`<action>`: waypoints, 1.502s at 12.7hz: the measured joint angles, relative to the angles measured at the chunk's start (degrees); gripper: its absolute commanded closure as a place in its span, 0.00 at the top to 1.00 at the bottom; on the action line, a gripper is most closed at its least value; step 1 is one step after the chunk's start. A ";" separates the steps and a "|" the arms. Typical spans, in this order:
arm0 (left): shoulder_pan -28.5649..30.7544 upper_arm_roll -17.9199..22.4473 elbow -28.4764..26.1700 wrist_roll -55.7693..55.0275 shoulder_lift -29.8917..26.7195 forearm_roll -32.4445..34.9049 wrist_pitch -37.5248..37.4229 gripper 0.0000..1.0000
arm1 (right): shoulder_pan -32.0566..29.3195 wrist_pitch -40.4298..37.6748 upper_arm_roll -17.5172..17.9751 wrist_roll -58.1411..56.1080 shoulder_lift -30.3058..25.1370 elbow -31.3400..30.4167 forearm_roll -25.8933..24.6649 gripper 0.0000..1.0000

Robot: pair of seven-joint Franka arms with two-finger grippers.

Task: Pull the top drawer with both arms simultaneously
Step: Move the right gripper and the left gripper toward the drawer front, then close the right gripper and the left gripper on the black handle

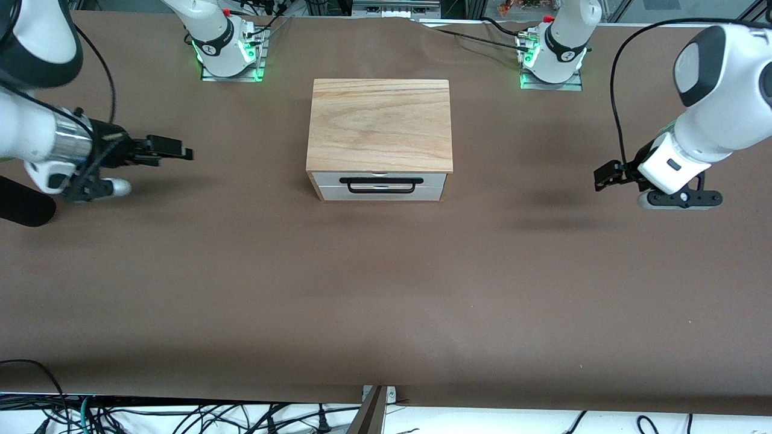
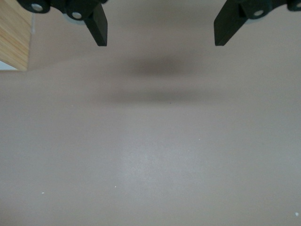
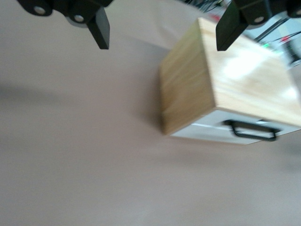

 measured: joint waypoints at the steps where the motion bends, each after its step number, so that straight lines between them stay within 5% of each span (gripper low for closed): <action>1: 0.00 -0.01 -2.25 0.00 0.54 0.00 2.97 1.00 | 0.20 0.06 0.00 -0.74 1.92 0.02 3.44 1.00; 4: -0.04 -0.74 -6.08 0.00 2.88 -0.76 8.97 1.00 | 1.04 1.65 0.00 -4.74 6.14 -0.20 12.12 1.00; 7: -0.41 -2.65 -7.62 0.27 6.05 -10.03 15.27 1.00 | 1.57 3.46 0.00 -14.27 9.36 -1.62 19.96 1.00; 10: -1.04 -4.54 -8.13 5.51 8.10 -26.83 17.14 1.00 | 2.06 7.27 -0.01 -27.31 13.30 -6.19 32.15 0.99; 16: -5.05 -4.82 -8.72 36.50 14.83 -71.61 17.21 1.00 | 9.49 11.38 0.25 -59.34 24.68 -14.55 61.32 0.46; 19: -7.19 -6.21 -8.77 48.17 18.10 -88.41 13.89 1.00 | 13.00 9.13 0.59 -64.31 29.42 -14.49 70.18 0.44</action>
